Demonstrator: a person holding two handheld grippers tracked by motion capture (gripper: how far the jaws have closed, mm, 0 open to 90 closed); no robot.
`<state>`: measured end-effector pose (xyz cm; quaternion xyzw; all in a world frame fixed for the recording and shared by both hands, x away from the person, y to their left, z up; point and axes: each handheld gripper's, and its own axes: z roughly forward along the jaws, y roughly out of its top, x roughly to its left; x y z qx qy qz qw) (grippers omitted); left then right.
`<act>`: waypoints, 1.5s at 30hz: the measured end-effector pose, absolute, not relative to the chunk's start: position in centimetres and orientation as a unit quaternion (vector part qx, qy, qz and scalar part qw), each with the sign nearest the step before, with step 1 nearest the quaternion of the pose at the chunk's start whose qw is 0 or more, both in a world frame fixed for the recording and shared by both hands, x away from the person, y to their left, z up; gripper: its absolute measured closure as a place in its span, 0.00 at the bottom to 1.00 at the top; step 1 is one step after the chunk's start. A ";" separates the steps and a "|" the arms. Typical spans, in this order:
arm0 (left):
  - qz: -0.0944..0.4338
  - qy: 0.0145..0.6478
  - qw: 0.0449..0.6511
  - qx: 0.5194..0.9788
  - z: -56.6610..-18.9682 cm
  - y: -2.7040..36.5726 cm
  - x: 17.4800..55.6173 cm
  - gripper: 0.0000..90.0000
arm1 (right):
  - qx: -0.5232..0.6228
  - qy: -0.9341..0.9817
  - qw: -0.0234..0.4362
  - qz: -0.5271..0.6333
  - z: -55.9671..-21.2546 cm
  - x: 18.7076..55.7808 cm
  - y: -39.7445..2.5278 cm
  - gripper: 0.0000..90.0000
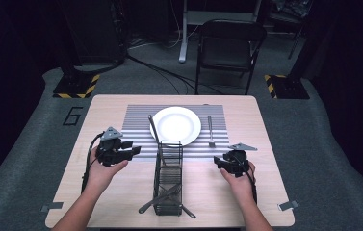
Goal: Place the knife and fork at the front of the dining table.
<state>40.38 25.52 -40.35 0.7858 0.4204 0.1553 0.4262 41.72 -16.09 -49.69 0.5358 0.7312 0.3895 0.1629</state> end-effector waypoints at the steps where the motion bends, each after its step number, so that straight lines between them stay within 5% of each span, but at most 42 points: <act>1: 0.158 0.419 0.430 0.784 -40.1 25.4 40.4 0.62 | 0.536 0.731 0.163 0.390 -49.7 41.7 -16.1 0.57; 20: 0.130 0.380 0.460 0.791 -38.9 21.7 41.4 0.71 | 0.550 0.721 0.144 0.396 -50.1 41.8 -16.4 0.57; 30: 0.133 0.379 0.460 0.792 -39.5 20.1 42.2 0.67 | 0.552 0.719 0.144 0.397 -50.1 41.8 -16.5 0.57; 45: 0.136 0.378 0.462 0.791 -40.5 18.9 42.6 0.77 | 0.553 0.720 0.143 0.394 -50.3 41.9 -16.5 0.56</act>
